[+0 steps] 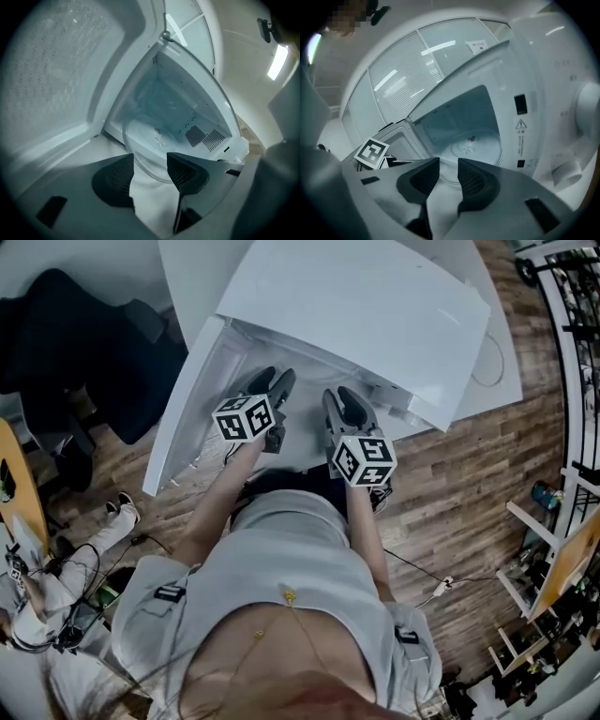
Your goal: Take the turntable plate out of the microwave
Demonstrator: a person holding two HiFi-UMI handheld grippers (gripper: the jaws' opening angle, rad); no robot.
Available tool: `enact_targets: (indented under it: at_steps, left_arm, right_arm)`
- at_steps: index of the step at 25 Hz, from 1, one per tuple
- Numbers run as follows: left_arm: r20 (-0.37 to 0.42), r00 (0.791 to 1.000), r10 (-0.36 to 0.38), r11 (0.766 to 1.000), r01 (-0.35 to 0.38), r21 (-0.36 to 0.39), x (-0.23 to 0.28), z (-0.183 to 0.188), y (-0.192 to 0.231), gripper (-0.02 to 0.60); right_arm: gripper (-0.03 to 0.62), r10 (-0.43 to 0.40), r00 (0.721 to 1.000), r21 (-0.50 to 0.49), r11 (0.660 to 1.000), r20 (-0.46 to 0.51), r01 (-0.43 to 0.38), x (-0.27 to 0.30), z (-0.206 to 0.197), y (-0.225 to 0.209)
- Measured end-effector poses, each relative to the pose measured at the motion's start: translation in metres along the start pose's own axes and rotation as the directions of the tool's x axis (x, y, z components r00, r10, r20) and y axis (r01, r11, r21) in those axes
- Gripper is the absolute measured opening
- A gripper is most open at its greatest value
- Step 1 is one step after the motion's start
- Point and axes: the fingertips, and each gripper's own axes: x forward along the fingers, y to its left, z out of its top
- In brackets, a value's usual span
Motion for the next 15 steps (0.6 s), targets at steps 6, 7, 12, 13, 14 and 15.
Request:
enact_targets:
  at_steps: [6, 7, 12, 13, 14, 15]
  left_arm:
    - [-0.022, 1.0, -0.007, 0.995, 0.005, -0.103, 0.017, -0.006, 0.014, 0.236]
    - [-0.027, 1.0, -0.008, 0.994, 0.005, -0.108, 0.019, -0.007, 0.015, 0.236]
    - [-0.027, 0.999, -0.033, 0.977, 0.027, -0.21, 0.029, -0.011, 0.019, 0.236]
    - [-0.011, 0.999, -0.053, 0.966, 0.048, -0.255, 0.032, -0.009, 0.019, 0.236]
    - [0.008, 0.997, -0.071, 0.951, 0.07, -0.302, 0.034, -0.008, 0.019, 0.236]
    - [0.028, 0.996, -0.088, 0.933, 0.092, -0.347, 0.036, -0.007, 0.019, 0.235]
  right_arm:
    - [0.152, -0.011, 0.999, 0.214, 0.977, -0.035, 0.018, 0.015, -0.025, -0.02]
    - [0.152, -0.014, 0.999, 0.251, 0.968, -0.039, 0.023, 0.017, -0.028, -0.024]
    - [0.179, -0.025, 0.999, 0.452, 0.891, -0.046, 0.043, 0.032, -0.046, -0.044]
    - [0.181, -0.028, 0.999, 0.491, 0.87, -0.036, 0.042, 0.034, -0.048, -0.048]
    - [0.158, -0.032, 0.999, 0.527, 0.849, -0.021, 0.038, 0.035, -0.048, -0.051]
    - [0.158, -0.033, 0.999, 0.561, 0.827, -0.003, 0.029, 0.036, -0.047, -0.053]
